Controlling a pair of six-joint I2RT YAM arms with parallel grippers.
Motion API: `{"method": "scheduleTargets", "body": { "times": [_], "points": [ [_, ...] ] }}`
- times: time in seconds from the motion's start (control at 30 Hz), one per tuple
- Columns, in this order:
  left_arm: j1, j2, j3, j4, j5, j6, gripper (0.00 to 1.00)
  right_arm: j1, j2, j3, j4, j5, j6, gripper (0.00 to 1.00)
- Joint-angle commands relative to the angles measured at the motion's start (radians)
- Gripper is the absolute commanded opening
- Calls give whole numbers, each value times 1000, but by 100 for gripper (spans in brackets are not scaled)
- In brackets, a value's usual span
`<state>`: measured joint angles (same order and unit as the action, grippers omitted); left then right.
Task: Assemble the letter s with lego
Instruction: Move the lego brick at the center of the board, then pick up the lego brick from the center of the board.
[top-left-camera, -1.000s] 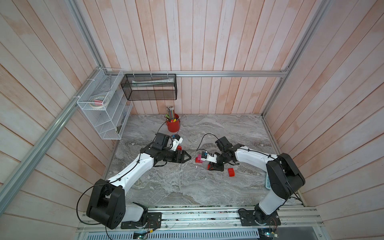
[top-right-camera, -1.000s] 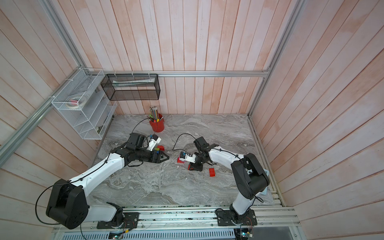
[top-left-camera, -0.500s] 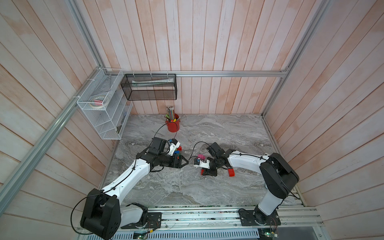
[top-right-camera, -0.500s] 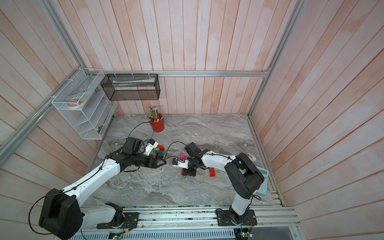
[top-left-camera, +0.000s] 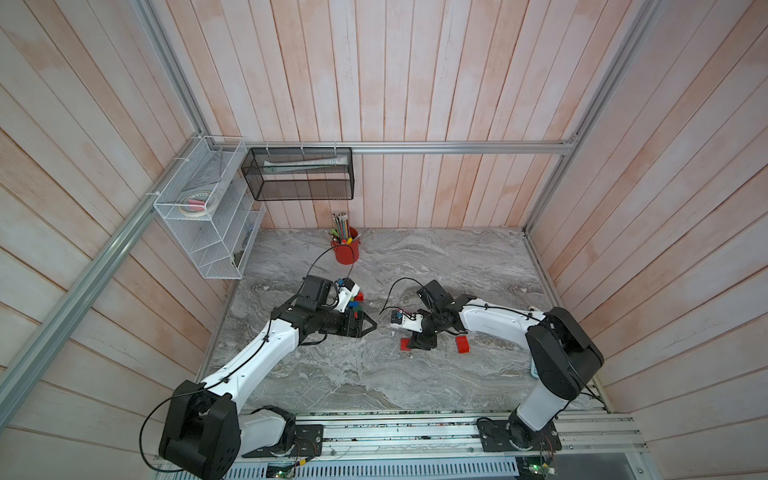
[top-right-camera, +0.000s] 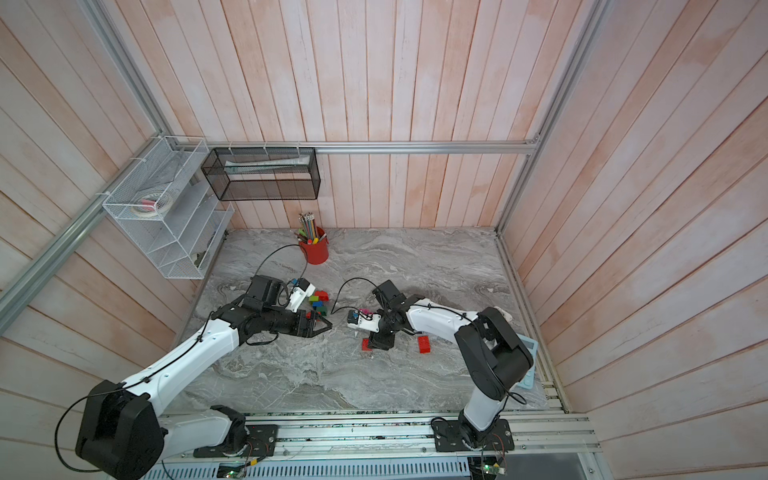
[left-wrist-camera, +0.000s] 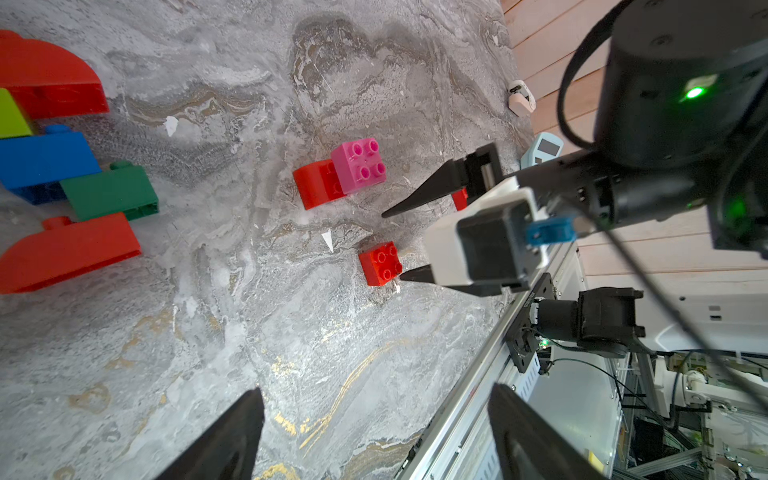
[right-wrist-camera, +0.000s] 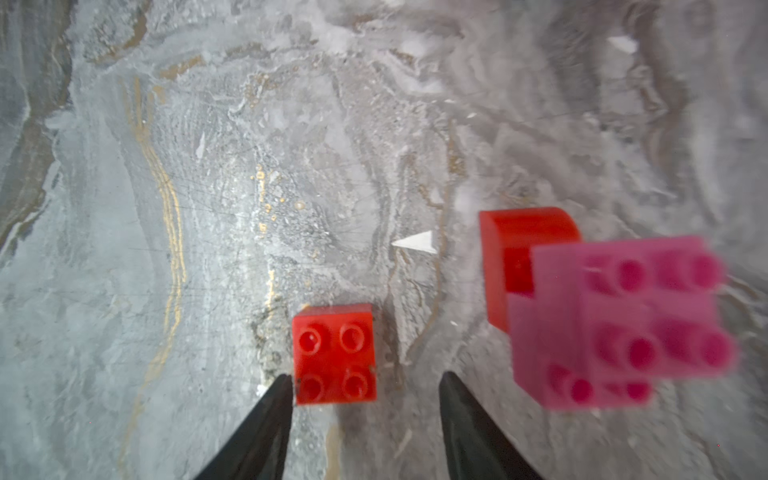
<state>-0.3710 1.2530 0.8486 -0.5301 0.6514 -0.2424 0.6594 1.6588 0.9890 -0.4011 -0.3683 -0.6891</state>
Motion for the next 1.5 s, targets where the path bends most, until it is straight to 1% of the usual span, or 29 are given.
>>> {"method": "scheduleTargets", "body": {
  "times": [0.0, 0.03, 0.13, 0.2, 0.27, 0.33, 0.4, 0.43, 0.5, 0.53, 0.57, 0.6, 0.63, 0.7, 0.8, 0.87, 0.9, 0.97, 1.03, 1.1, 1.23, 1.47],
  "points": [
    [7, -21, -19, 34, 25, -18, 88, -45, -96, -42, -64, -8, 19, 59],
    [7, -21, -20, 42, 27, -22, 88, -59, -118, -57, -79, -1, 16, 59],
    [0, -18, -22, 61, 34, -35, 88, -150, -187, -98, -140, 8, 0, 59],
    [-10, -15, -20, 71, 35, -38, 88, -198, -236, -127, -171, 39, -23, 59],
    [-18, -8, -18, 76, 33, -41, 88, -234, -279, -154, -167, 78, -8, 60],
    [-25, -1, -14, 78, 28, -46, 88, -267, -309, -162, -166, 83, 45, 61],
    [-32, 0, -15, 92, 27, -58, 88, -296, -331, -177, -145, 95, 146, 61],
    [-37, 2, -16, 102, 27, -66, 88, -302, -336, -188, -122, 123, 209, 61],
    [-44, 6, -17, 119, 27, -81, 88, -303, -333, -192, -86, 178, 400, 61],
    [-47, 9, -17, 123, 27, -85, 88, -300, -328, -183, -81, 163, 449, 60],
    [-51, 14, -16, 125, 27, -86, 88, -270, -329, -171, -60, 182, 500, 60],
    [-53, 18, -14, 125, 27, -85, 88, -251, -333, -163, -31, 250, 590, 60],
    [-55, 21, -11, 125, 28, -83, 88, -250, -333, -156, -12, 272, 647, 60],
    [-56, 25, -3, 118, 28, -75, 88, -266, -315, -131, -33, 322, 777, 60],
    [-55, 22, 4, 108, 25, -65, 88, -276, -304, -155, -90, 265, 936, 60],
    [-56, 22, -1, 111, 31, -63, 88, -262, -335, -209, -84, 278, 1002, 60],
    [-56, 23, -3, 113, 34, -60, 88, -264, -360, -236, -80, 309, 1037, 60],
    [-57, 26, -7, 110, 39, -54, 88, -263, -389, -268, -62, 315, 1055, 60],
    [-56, 31, -5, 108, 42, -46, 88, -263, -388, -282, -61, 310, 1066, 60],
    [-56, 36, 1, 99, 41, -37, 88, -262, -370, -291, -84, 339, 1086, 60],
    [-57, 32, -9, 108, 40, -39, 88, -257, -343, -317, -34, 339, 1095, 59],
    [-57, 14, -22, 96, 30, -36, 88, -225, -250, -288, -34, 389, 1085, 55]
  ]
}}
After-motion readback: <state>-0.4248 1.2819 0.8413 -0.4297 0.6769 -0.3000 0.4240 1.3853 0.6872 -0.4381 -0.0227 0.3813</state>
